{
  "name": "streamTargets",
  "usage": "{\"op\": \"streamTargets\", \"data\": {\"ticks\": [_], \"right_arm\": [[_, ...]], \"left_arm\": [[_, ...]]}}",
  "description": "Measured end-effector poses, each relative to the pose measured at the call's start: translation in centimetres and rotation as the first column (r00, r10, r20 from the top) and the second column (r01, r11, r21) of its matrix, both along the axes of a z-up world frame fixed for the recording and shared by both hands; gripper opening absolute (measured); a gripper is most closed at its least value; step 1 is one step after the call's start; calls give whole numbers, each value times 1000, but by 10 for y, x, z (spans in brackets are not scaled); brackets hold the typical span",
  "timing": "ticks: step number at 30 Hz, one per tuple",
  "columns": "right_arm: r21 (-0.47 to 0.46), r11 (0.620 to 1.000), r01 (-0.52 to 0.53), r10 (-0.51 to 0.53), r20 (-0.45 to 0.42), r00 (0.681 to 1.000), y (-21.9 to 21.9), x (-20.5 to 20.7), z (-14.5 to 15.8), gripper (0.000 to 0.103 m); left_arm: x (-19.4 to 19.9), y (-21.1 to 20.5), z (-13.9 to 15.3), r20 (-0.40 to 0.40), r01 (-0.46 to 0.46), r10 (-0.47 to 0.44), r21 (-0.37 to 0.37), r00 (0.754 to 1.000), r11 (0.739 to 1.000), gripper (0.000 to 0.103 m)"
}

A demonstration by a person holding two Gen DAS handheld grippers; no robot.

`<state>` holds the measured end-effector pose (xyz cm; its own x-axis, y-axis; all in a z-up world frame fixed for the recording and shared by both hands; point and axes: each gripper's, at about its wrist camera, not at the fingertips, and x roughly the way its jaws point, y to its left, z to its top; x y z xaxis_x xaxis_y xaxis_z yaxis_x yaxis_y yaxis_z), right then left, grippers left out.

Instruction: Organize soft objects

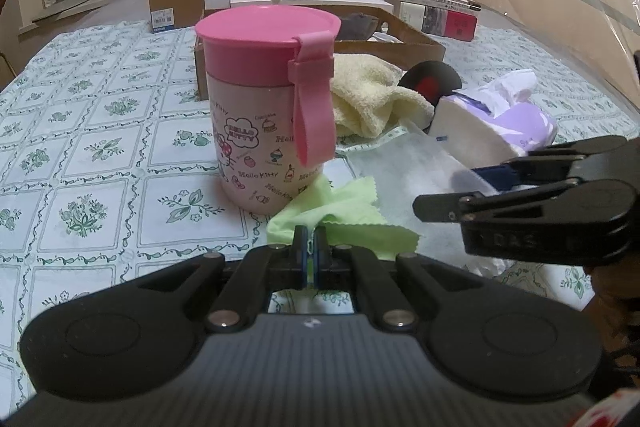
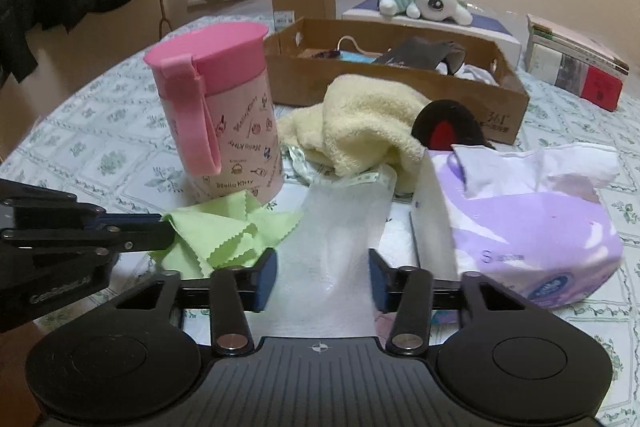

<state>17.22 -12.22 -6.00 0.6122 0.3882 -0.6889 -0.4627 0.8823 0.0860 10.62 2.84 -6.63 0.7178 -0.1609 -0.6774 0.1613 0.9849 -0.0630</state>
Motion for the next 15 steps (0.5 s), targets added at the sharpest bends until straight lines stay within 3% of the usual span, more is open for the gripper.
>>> {"op": "streamTargets", "data": {"ticks": [1, 3, 4, 15], "right_arm": [[-8, 1000, 2, -2, 1, 1000, 1, 0, -1, 27], [-12, 1000, 9, -9, 3, 1000, 0, -1, 0, 4], [-13, 1000, 16, -16, 5, 1000, -2, -2, 2, 1], [48, 997, 62, -67, 119, 991, -32, -38, 54, 0]], "left_arm": [[0, 0, 0, -1, 0, 0, -1, 1000, 1000, 2], [-2, 1, 1, 1, 2, -2, 0, 1000, 1000, 2], [-2, 1, 2, 3, 3, -3, 1, 1000, 1000, 2], [-17, -8, 32, 54, 36, -36, 8, 998, 999, 2]]}}
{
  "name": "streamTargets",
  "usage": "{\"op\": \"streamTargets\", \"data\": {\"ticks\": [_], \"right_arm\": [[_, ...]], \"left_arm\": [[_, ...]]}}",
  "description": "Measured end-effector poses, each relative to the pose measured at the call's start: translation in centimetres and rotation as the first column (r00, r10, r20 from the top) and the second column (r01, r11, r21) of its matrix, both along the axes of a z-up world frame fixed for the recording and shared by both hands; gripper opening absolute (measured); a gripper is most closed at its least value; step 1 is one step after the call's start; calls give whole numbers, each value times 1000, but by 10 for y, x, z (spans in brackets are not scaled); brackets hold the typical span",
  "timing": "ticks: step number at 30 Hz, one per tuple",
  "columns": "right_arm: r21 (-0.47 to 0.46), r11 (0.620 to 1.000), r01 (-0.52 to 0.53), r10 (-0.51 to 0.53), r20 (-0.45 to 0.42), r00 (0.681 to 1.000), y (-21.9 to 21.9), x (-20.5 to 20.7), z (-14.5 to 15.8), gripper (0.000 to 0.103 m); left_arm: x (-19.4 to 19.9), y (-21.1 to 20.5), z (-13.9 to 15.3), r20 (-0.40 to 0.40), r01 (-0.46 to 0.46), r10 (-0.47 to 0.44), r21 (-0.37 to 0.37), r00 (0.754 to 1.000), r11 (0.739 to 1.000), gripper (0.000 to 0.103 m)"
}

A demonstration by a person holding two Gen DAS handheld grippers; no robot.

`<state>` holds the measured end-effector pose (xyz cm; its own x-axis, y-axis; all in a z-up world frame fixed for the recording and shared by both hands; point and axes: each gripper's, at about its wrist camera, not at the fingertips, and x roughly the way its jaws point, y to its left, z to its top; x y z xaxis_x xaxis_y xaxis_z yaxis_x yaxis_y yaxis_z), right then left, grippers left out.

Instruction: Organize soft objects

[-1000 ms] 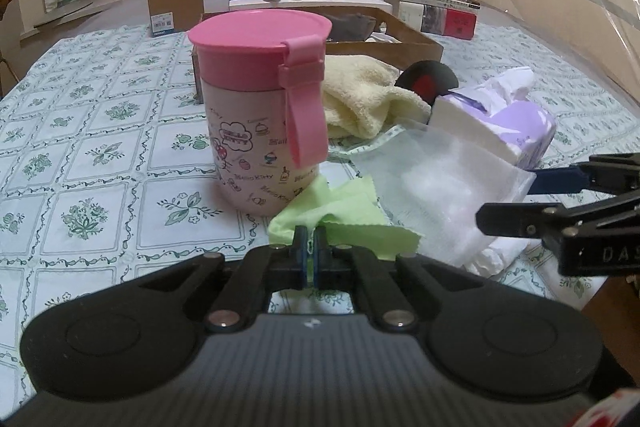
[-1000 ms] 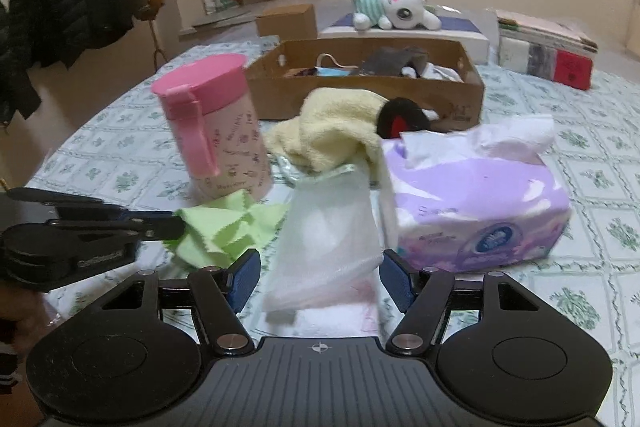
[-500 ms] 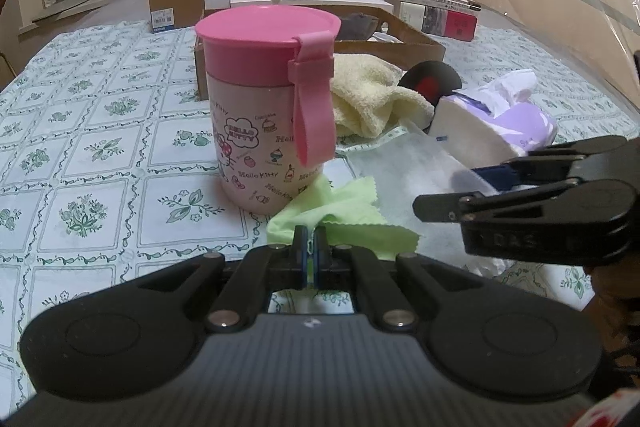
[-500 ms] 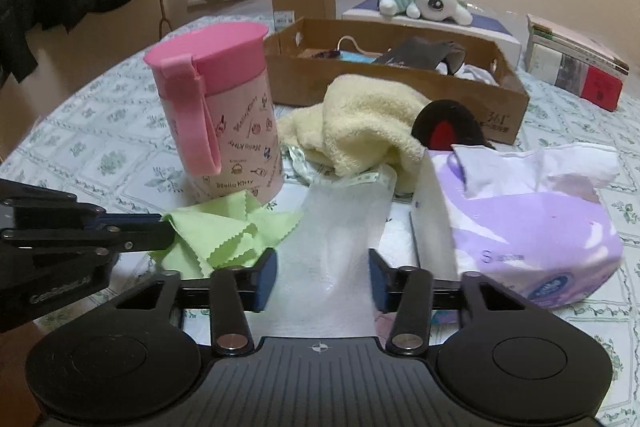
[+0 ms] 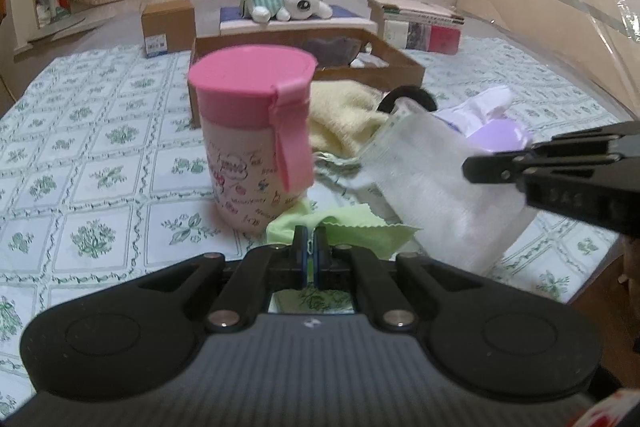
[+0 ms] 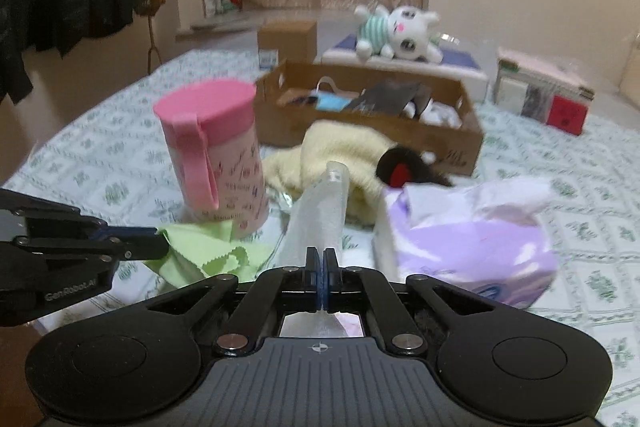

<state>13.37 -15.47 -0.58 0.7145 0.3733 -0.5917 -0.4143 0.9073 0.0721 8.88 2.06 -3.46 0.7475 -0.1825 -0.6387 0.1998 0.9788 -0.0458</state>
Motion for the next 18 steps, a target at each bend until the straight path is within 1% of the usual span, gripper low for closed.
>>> {"op": "streamTargets", "data": {"ticks": [8, 18], "right_arm": [[40, 998, 38, -42, 90, 995, -27, -17, 42, 0], [75, 995, 62, -74, 167, 983, -53, -21, 78, 0]], "left_arm": [[-8, -11, 37, 56, 48, -48, 0, 997, 999, 2], [0, -25, 81, 103, 103, -100, -17, 990, 995, 2]]}}
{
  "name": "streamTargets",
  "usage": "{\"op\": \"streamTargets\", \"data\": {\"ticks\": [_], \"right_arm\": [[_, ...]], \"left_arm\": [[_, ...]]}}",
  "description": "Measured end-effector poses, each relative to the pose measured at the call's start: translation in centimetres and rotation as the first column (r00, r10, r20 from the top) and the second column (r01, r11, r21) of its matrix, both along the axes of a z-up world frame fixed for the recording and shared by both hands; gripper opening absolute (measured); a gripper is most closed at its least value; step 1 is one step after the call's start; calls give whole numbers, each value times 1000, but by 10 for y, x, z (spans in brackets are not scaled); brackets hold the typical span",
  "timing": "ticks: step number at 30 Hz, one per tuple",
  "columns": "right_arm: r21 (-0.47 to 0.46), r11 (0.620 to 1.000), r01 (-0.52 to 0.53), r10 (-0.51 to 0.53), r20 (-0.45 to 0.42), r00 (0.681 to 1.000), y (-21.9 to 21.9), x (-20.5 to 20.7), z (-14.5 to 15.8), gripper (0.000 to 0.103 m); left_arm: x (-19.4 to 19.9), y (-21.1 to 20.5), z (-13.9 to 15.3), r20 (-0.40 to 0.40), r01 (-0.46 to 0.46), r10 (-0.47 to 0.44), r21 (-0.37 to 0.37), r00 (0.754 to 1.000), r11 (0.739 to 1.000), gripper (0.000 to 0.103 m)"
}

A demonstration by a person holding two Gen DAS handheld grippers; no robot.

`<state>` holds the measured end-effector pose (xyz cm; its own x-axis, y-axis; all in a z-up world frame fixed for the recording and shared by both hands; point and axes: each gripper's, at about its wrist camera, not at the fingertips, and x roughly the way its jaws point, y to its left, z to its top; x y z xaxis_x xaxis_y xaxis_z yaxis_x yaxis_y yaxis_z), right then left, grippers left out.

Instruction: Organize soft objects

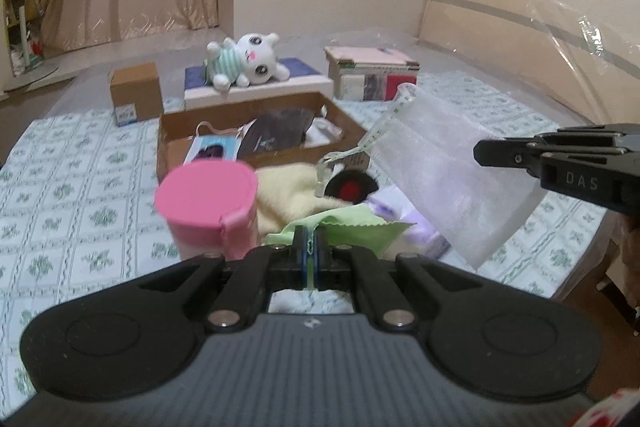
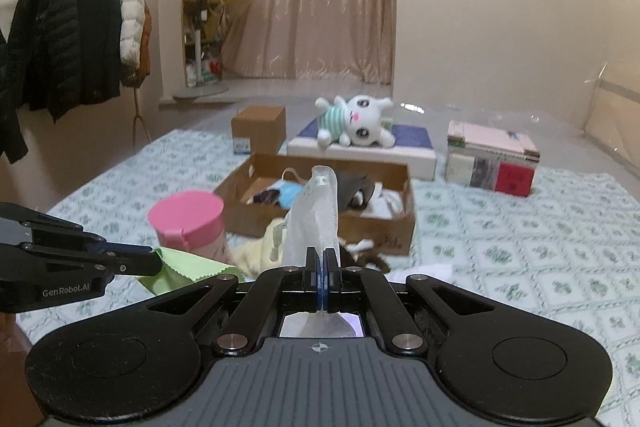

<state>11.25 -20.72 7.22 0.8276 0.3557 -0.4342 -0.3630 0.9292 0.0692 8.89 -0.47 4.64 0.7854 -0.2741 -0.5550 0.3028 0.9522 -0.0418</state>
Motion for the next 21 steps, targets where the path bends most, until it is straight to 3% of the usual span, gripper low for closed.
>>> {"op": "streamTargets", "data": {"ticks": [6, 12, 21], "right_arm": [[30, 1000, 7, -7, 23, 1000, -13, 20, 19, 0], [42, 999, 7, -9, 36, 999, -17, 67, 35, 0], [30, 999, -26, 24, 38, 999, 1, 159, 42, 0]], "left_arm": [[26, -5, 26, 12, 42, -42, -17, 999, 999, 2], [77, -3, 51, 30, 60, -59, -16, 998, 998, 2], [180, 20, 51, 4, 15, -15, 59, 1000, 998, 2]]}}
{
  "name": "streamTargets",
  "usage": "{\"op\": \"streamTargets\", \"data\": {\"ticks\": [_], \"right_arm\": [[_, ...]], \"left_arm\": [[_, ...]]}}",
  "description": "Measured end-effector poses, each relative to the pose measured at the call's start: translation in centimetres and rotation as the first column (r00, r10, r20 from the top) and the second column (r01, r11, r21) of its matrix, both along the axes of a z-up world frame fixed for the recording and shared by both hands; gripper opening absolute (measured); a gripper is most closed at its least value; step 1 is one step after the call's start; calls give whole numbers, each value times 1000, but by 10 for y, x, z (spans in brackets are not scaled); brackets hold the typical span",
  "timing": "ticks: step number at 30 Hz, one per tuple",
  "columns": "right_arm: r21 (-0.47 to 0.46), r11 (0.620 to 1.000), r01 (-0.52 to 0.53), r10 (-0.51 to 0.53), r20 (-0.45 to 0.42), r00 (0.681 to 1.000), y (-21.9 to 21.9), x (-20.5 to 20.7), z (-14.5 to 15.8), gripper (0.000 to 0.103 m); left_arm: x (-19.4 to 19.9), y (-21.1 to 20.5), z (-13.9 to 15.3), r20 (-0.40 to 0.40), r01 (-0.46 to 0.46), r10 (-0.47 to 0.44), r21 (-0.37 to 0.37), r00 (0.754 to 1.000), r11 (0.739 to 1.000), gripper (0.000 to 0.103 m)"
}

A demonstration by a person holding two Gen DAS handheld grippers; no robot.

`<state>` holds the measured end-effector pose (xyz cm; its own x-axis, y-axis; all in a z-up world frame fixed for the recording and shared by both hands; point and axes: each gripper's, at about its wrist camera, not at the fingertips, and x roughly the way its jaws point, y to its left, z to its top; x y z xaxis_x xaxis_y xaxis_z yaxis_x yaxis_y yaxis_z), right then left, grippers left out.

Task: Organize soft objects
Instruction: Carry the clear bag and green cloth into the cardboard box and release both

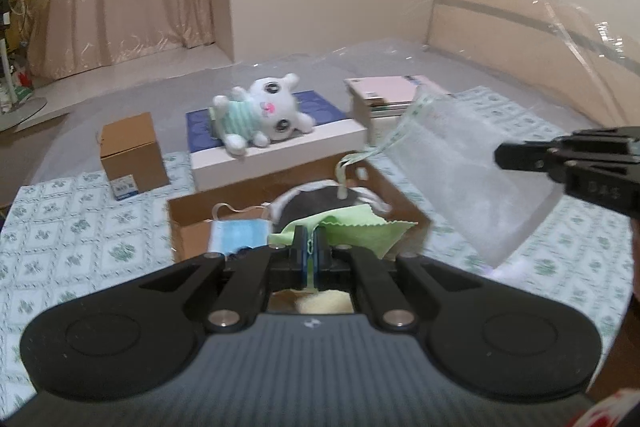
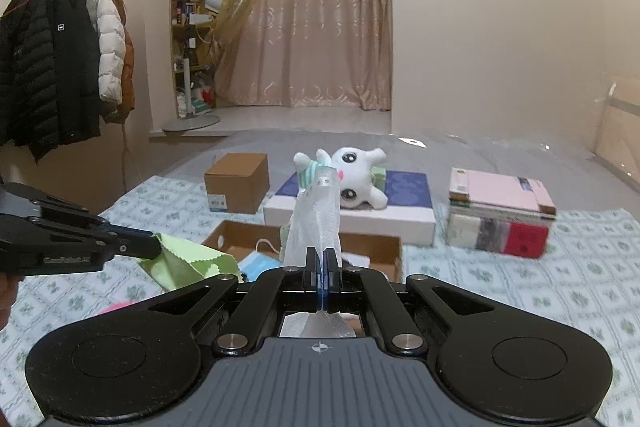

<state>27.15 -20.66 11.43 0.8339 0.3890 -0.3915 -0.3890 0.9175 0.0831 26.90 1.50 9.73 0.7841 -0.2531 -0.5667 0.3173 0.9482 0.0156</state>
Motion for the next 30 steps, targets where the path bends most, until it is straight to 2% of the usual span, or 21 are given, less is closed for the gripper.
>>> {"op": "streamTargets", "data": {"ticks": [10, 17, 21, 24, 26, 27, 30], "right_arm": [[3, 999, -32, 32, -77, 997, 39, 98, -28, 0], [18, 1000, -25, 27, -137, 990, 55, 138, -53, 0], [8, 1000, -13, 15, -213, 977, 70, 163, -75, 0], [13, 1000, -16, 19, -273, 962, 75, 173, -90, 0], [9, 999, -32, 33, -309, 951, 79, 178, -99, 1], [5, 999, -42, 41, -323, 945, 81, 179, -102, 1], [8, 998, -59, 58, -353, 934, 83, 181, -109, 1]], "left_arm": [[103, 40, -41, -56, -81, 84, 55, 995, 995, 2], [145, 58, -82, -111, -121, 127, 64, 986, 991, 2], [157, 60, -104, -152, -125, 137, 89, 979, 988, 4], [158, 60, -117, -168, -114, 132, 117, 977, 987, 10], [156, 62, -123, -181, -103, 124, 124, 976, 987, 20], [154, 64, -125, -184, -98, 121, 125, 975, 987, 29], [147, 71, -124, -183, -106, 126, 115, 975, 988, 33]]}}
